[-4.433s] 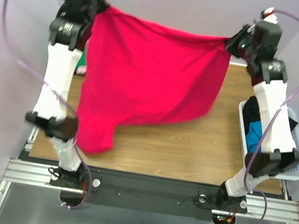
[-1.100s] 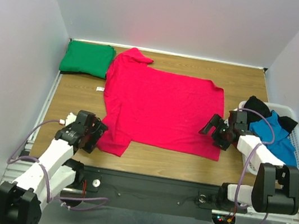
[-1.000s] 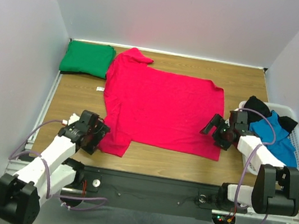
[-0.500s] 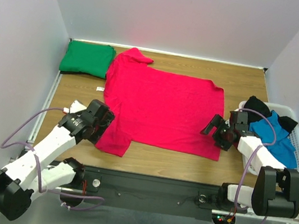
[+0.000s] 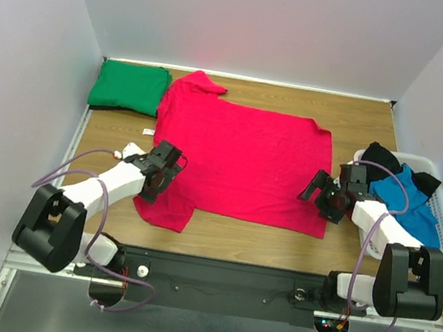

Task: Fold and stack the t-shirts
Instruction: Flatten the tshirt out, then fold the tshirt

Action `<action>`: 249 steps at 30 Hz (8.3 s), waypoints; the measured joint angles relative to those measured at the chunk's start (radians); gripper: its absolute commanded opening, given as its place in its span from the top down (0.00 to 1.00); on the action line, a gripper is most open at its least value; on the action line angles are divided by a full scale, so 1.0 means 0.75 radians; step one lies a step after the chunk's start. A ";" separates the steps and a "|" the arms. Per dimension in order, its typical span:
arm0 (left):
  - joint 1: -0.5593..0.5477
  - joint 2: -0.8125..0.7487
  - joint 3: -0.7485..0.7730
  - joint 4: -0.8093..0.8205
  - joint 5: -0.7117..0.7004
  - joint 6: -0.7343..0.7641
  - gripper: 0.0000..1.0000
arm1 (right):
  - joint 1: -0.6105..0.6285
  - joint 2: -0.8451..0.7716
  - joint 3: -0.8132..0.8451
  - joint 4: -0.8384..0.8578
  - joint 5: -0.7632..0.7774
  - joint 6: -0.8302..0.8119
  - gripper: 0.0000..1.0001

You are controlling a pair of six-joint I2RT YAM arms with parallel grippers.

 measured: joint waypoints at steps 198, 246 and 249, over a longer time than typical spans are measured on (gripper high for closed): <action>0.218 1.611 2.074 0.035 0.384 1.150 0.01 | -0.011 1.345 1.657 -0.144 0.502 -0.378 0.00; 0.019 -0.347 -0.333 -0.012 0.395 0.516 1.00 | 0.087 -0.113 0.309 -0.224 0.453 -0.052 0.00; 0.047 -0.347 -0.306 -0.041 0.334 0.498 1.00 | 0.087 -0.141 0.291 -0.241 0.453 -0.040 0.00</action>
